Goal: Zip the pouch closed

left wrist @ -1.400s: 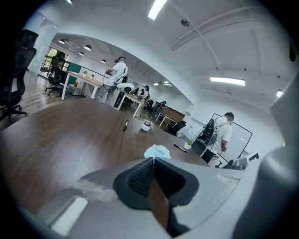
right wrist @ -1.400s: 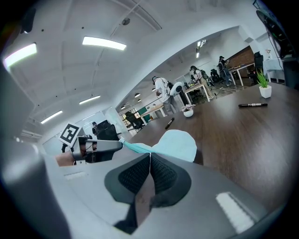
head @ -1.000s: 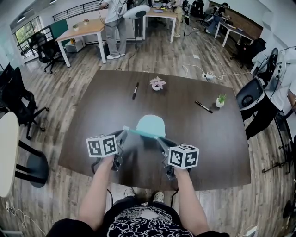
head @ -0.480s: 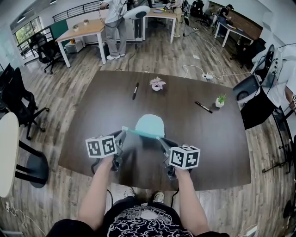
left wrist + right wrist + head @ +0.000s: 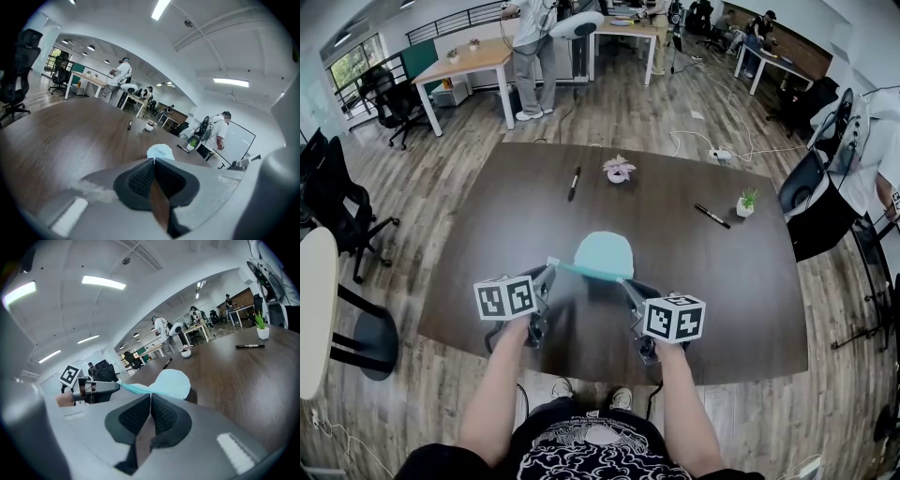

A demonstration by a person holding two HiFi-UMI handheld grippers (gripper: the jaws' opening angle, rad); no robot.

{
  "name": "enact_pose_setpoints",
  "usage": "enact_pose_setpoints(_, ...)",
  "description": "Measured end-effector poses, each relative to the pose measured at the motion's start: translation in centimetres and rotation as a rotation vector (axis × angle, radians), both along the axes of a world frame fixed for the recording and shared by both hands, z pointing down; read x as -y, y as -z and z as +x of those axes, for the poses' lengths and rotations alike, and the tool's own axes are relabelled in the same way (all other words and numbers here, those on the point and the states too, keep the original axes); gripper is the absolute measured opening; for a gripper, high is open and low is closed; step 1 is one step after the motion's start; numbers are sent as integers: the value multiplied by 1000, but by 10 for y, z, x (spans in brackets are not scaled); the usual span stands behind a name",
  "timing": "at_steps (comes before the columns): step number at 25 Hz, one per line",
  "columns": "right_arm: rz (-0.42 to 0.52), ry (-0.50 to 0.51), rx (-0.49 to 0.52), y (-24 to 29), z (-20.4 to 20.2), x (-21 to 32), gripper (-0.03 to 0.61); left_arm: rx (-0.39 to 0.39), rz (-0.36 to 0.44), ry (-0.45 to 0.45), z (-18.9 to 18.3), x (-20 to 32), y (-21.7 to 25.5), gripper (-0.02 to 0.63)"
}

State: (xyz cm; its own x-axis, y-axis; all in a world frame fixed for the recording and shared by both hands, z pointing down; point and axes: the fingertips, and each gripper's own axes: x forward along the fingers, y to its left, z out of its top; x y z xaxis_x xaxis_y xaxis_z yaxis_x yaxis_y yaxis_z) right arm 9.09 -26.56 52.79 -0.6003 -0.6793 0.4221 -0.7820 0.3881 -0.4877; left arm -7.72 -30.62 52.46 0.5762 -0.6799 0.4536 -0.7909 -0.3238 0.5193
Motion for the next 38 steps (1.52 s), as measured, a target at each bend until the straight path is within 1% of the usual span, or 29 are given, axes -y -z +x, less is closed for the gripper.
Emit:
enact_pose_setpoints(10,-13,-21,-2,-5,6,1,6,2,-9,18,-6,1,-5,9)
enact_pose_setpoints(16,-31,-45,-46,-15,9,2,6,36,-11,-23,-1,-2,-13,11)
enact_pose_setpoints(21,-70,-89,-76,-35,20,0,6,51,-27,-62,9,-10,-35,12)
enact_pose_setpoints(33,-142,-108,-152,-67,28,-7,8,155,-73,-151,21,-25,-73,15)
enact_pose_setpoints(36,-154,-113,-167,-72,29,-6,8,171,-81,-167,23,-29,-78,15)
enact_pose_setpoints(38,-157,-111,-177,-74,28,-6,8,202,-87,-182,24,-30,-79,18)
